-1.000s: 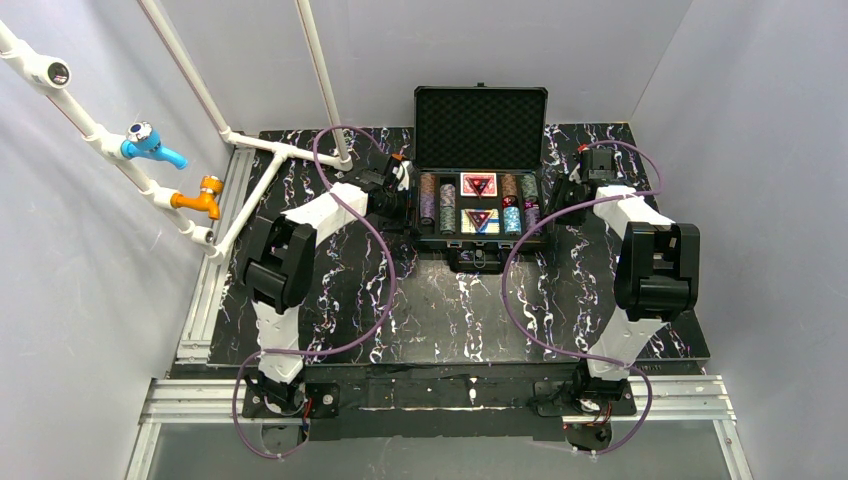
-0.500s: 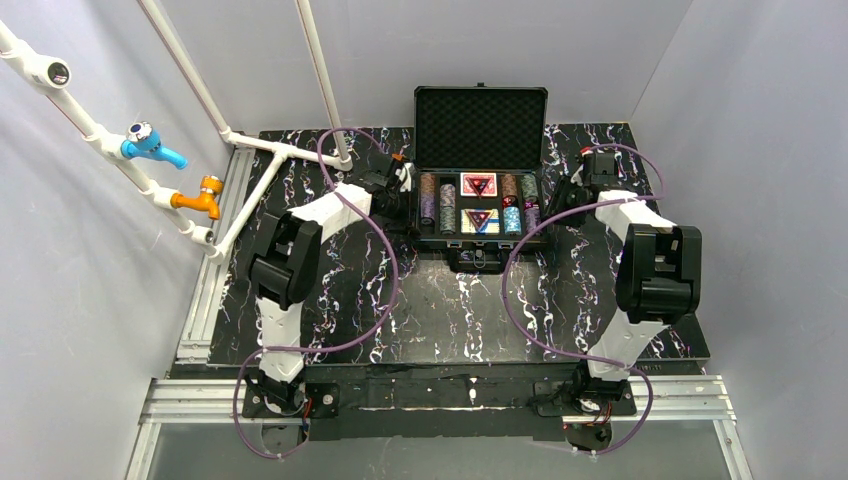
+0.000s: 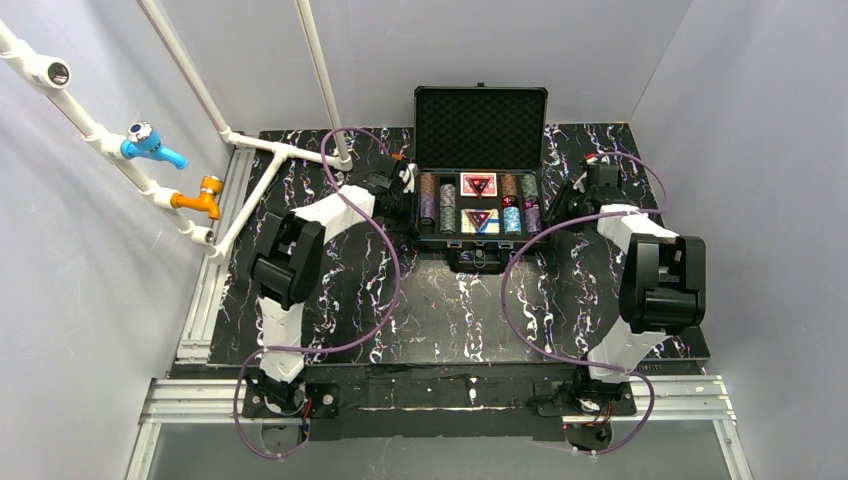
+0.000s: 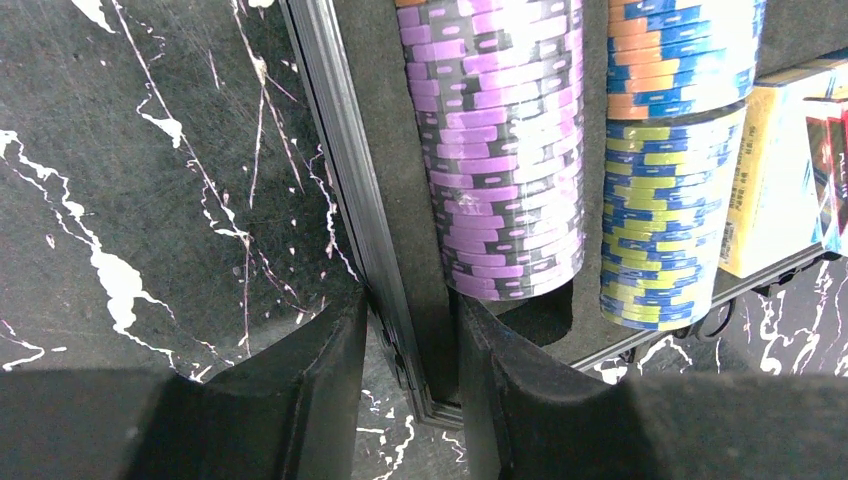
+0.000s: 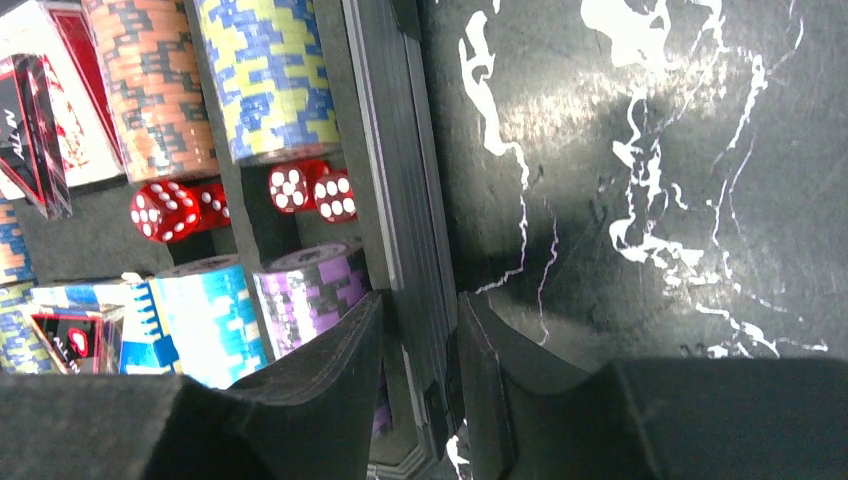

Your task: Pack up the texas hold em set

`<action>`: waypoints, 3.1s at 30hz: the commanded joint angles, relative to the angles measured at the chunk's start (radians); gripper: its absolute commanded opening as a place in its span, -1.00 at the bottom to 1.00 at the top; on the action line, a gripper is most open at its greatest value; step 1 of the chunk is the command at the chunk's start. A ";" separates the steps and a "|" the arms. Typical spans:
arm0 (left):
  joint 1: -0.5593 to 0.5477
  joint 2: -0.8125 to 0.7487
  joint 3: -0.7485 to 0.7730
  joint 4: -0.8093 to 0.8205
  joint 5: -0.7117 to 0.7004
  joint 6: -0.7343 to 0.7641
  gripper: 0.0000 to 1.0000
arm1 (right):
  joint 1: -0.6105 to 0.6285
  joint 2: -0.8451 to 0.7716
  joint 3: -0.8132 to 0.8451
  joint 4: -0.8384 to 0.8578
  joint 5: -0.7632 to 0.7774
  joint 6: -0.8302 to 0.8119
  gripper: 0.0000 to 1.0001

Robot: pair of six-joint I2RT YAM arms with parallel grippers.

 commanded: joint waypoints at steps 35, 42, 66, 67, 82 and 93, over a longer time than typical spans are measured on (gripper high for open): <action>0.010 -0.035 0.024 -0.225 -0.308 0.151 -0.53 | 0.042 -0.343 -0.042 -0.269 -0.073 0.058 0.15; 0.012 -0.013 0.098 -0.256 -0.332 0.195 -0.49 | 0.042 -0.329 0.031 -0.273 -0.090 0.071 0.20; 0.026 -0.055 0.215 -0.330 -0.310 0.292 0.53 | 0.042 -0.159 0.376 -0.277 -0.091 0.125 0.23; 0.026 -0.070 0.215 -0.333 -0.306 0.289 0.61 | 0.042 -0.150 0.389 -0.271 -0.088 0.136 0.23; 0.024 -0.455 -0.024 -0.216 -0.361 0.285 0.92 | -0.085 -0.114 0.163 0.306 -0.068 0.580 0.18; 0.024 -0.639 -0.128 -0.110 -0.464 0.318 0.93 | -0.154 0.118 0.246 0.470 -0.122 0.714 -0.06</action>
